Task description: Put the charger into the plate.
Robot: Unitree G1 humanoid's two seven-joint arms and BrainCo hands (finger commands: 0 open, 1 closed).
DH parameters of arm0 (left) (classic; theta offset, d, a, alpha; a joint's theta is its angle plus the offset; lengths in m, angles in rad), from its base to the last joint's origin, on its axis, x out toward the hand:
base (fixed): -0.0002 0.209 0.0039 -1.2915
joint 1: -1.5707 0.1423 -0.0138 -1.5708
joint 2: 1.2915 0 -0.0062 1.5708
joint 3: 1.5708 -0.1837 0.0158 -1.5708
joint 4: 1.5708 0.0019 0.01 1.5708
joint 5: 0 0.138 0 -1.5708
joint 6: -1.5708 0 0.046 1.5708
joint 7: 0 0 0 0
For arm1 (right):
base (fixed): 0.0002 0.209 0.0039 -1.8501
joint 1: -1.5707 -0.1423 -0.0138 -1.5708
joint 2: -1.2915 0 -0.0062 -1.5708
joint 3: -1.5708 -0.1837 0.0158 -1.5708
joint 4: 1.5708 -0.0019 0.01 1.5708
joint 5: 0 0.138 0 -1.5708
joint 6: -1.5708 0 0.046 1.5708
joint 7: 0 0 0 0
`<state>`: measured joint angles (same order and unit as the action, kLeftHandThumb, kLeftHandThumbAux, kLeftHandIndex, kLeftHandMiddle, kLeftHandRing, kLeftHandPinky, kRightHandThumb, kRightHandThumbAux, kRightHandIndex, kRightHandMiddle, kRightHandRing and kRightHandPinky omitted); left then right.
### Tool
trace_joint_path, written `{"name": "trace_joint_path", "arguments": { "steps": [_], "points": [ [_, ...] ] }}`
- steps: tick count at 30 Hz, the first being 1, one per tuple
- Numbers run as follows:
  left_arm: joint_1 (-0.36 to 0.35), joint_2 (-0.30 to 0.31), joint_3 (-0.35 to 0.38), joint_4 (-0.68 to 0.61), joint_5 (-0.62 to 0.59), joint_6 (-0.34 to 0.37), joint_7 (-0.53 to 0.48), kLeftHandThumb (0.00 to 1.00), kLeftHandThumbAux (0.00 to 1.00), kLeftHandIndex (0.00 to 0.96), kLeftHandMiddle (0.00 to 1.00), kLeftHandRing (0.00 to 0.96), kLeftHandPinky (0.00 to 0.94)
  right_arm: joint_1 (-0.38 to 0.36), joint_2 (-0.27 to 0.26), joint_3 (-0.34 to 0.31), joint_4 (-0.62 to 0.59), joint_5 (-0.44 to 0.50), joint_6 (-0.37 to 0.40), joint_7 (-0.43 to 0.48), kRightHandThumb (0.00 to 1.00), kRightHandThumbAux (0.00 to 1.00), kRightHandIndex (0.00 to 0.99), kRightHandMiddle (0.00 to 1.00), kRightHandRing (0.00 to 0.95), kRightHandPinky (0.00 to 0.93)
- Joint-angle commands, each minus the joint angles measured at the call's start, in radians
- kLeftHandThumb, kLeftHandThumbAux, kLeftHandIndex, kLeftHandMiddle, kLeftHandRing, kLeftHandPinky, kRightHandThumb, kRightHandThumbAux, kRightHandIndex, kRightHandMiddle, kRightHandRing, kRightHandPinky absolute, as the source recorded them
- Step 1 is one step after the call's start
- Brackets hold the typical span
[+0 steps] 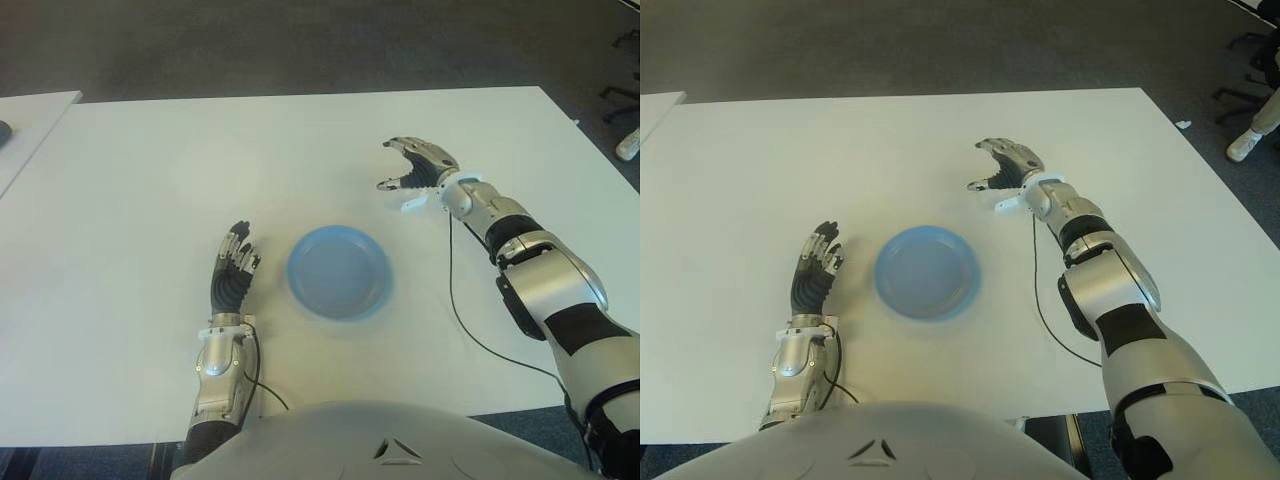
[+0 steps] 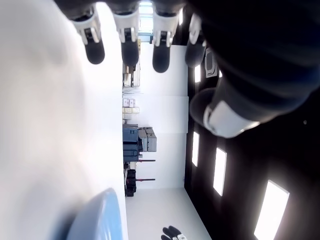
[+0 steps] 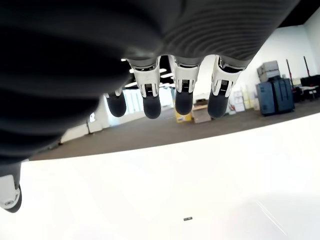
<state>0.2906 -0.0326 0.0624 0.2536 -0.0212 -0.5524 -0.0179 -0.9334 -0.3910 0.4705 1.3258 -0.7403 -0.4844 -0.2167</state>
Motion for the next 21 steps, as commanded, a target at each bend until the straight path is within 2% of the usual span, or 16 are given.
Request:
{"name": "trace_joint_path", "arguments": {
  "steps": [1,21],
  "points": [
    [0.026,0.001,0.001,0.005,-0.005,0.016,0.0,0.195,0.635,0.135,0.125,0.097,0.107,-0.002,-0.008,-0.015,0.011,0.028,0.026,0.015,0.437,0.449,0.009,0.024,0.035,0.063],
    [0.047,0.018,0.012,-0.012,-0.005,0.017,-0.007,0.216,0.634,0.135,0.123,0.094,0.104,0.021,-0.06,-0.028,0.015,0.054,0.051,0.013,0.445,0.465,0.009,0.031,0.036,0.052]
  ]
}}
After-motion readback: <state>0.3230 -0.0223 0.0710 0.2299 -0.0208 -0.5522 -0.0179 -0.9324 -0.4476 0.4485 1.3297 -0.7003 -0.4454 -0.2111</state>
